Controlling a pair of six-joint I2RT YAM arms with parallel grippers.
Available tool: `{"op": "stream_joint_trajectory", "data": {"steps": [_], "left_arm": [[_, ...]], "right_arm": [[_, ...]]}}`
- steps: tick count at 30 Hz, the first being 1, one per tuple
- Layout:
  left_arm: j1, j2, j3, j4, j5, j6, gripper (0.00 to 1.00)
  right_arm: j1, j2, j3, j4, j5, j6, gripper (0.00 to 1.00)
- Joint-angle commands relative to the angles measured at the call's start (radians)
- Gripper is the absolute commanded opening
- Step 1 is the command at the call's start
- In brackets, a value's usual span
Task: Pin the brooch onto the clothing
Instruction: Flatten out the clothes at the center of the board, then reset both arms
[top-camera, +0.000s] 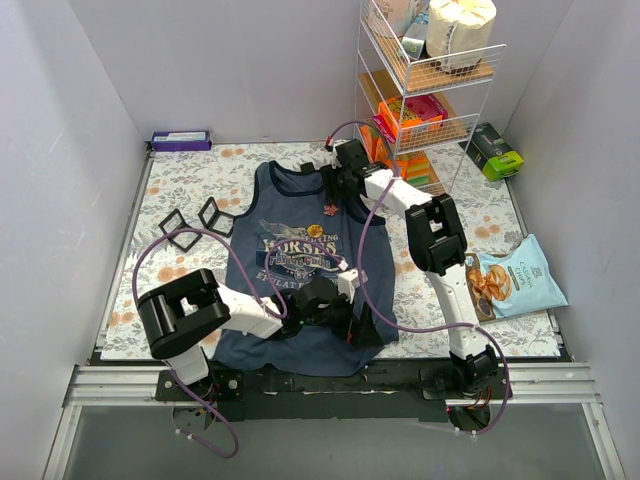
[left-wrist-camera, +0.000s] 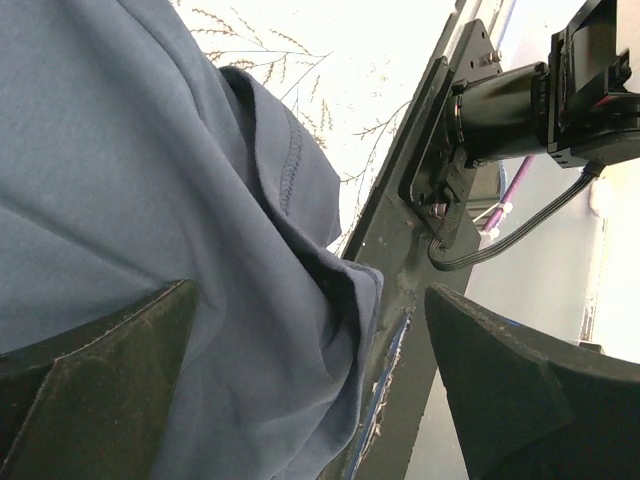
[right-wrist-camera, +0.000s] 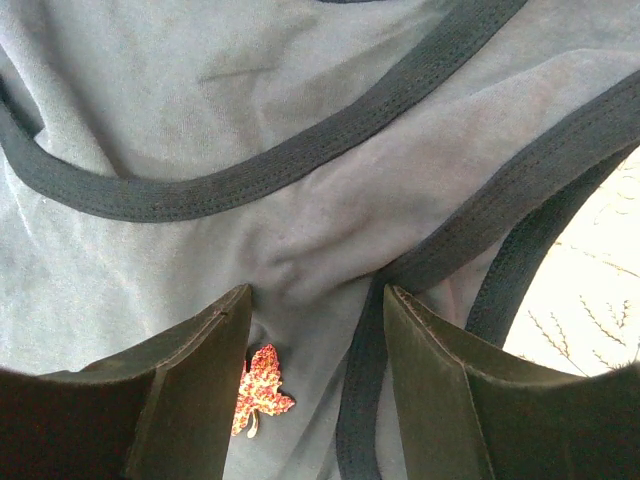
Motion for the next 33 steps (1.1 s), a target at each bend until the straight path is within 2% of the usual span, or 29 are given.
{"op": "stream_joint_trajectory", "data": {"steps": [1,7,9,11,14,15,19,20,21,24,29,33], "left_arm": [[-0.021,-0.010,0.044,-0.127,0.009,0.033,0.98],[0.024,-0.160,0.148,-0.315,-0.169,0.187,0.98],[0.066,-0.211,0.152,-0.372,-0.264,0.215,0.98],[0.120,-0.281,0.127,-0.394,-0.283,0.248,0.98],[0.284,-0.385,0.083,-0.410,-0.246,0.251,0.98],[0.377,-0.412,0.081,-0.423,-0.232,0.254,0.98],[0.600,-0.492,0.121,-0.518,-0.178,0.273,0.98],[0.651,-0.506,0.129,-0.547,-0.128,0.265,0.98],[0.748,-0.525,0.144,-0.556,-0.087,0.261,0.98],[0.878,-0.565,0.182,-0.579,0.021,0.276,0.98],[0.890,-0.621,0.254,-0.725,-0.080,0.331,0.98],[0.890,-0.674,0.274,-0.760,-0.138,0.343,0.98]], "right_arm": [[-0.038,0.050,0.005,-0.058,-0.032,-0.007,0.64],[-0.035,-0.093,-0.040,-0.055,-0.080,-0.079,0.67],[-0.026,-0.205,-0.083,-0.049,-0.042,-0.101,0.67],[-0.006,-0.339,-0.184,-0.014,-0.016,-0.116,0.68],[0.001,-0.516,-0.326,0.034,-0.016,-0.109,0.68],[0.002,-0.558,-0.360,0.041,-0.014,-0.108,0.68],[-0.001,-0.769,-0.563,0.098,0.061,-0.093,0.69],[-0.002,-0.843,-0.598,0.104,0.085,-0.081,0.70],[-0.006,-0.880,-0.673,0.109,0.091,-0.075,0.70],[-0.035,-1.013,-0.820,0.126,0.089,-0.033,0.72],[-0.127,-1.240,-1.026,0.189,0.033,0.031,0.73],[-0.156,-1.369,-1.130,0.209,0.030,0.057,0.75]]}}
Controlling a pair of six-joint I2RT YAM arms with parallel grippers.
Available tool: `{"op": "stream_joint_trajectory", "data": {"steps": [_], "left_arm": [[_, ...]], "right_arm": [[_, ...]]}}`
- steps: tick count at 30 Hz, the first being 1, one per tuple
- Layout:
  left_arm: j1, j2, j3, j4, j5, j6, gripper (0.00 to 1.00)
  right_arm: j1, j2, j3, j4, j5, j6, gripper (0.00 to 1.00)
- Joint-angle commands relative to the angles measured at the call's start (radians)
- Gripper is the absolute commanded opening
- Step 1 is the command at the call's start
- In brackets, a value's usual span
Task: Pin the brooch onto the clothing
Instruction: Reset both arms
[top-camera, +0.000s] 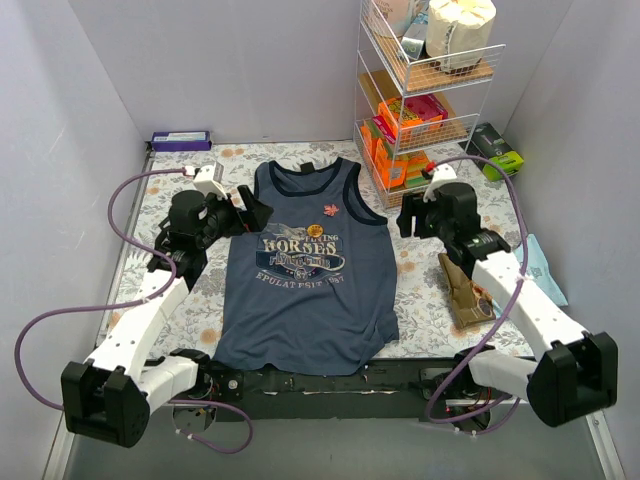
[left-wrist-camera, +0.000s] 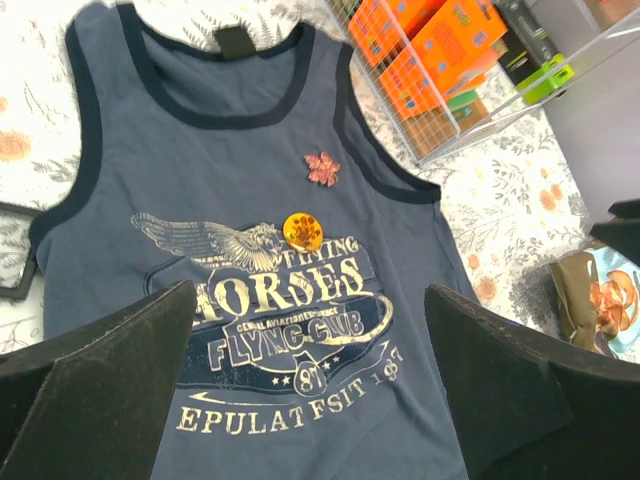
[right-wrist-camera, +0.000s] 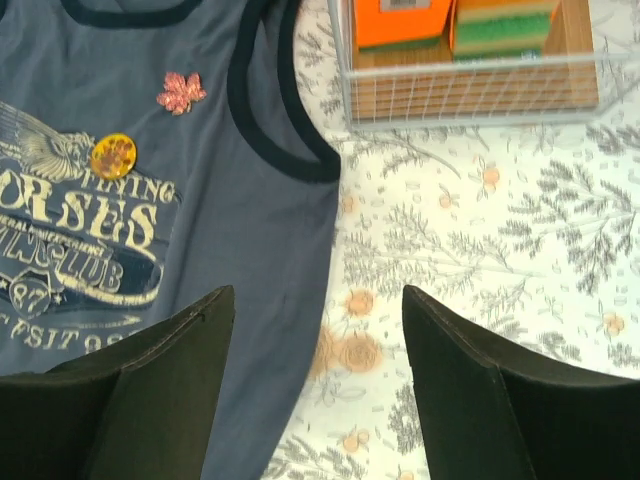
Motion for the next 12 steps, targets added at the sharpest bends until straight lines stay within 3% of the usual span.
{"op": "stream_joint_trajectory", "data": {"steps": [1,12], "left_arm": [[-0.001,-0.085,0.050,-0.084,-0.053,0.043,0.98],[-0.001,-0.152,0.070,-0.104,-0.096,0.038,0.98]], "right_arm": [[-0.019,-0.143,-0.070,0.065,-0.013,0.052,0.75],[-0.020,-0.272,-0.119,0.018,0.019,0.049,0.76]]}}
